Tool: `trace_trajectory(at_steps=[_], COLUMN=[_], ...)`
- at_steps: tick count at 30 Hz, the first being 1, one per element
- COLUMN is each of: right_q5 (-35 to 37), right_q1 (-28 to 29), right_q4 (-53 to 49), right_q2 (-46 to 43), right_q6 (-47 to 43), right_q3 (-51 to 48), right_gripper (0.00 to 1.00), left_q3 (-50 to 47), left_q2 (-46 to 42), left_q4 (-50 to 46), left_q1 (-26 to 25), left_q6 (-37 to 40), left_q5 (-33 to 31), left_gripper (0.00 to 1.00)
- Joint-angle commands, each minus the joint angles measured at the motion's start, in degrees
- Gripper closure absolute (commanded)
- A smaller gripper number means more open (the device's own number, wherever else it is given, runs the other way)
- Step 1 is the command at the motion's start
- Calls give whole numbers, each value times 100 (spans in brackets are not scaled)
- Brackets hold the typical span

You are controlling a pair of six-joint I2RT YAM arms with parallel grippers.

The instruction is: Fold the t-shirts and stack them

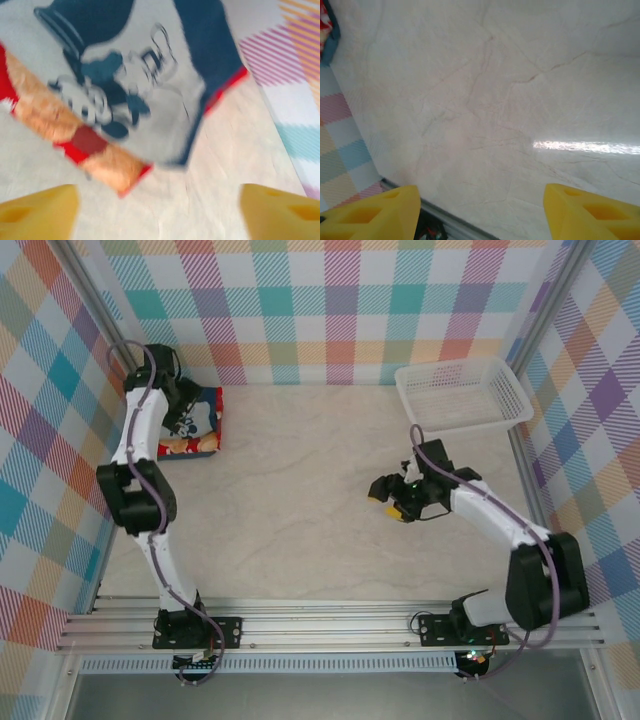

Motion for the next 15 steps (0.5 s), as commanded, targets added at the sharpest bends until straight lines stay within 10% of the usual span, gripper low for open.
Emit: trace_trajectory(at_steps=[1, 3, 8, 11, 15], right_q5=[1513, 2159, 2781, 3927, 4593], right_q1=[-119, -211, -500, -521, -552], right_q4=[-427, -840, -1696, -2019, -4], right_q2=[-1096, -1508, -1690, -1814, -2931], right_q6=[-235, -292, -998, -1015, -2068], right_q3=[-113, -3, 533, 688, -798], right_gripper=[24, 0, 0, 0, 0], left_q3=[-1472, -2681, -4238, -4739, -6665], left_q2=[-1674, -2663, -4198, -4734, -6144], left_q4=[1241, 1843, 1391, 656, 2217], left_q1=[-248, -433, -818, -1455, -1813], left_q6=[591, 837, 1285, 1570, 2109], left_q5=[-132, -231, -356, -2402, -4060], left_gripper=[0, 0, 0, 0, 0])
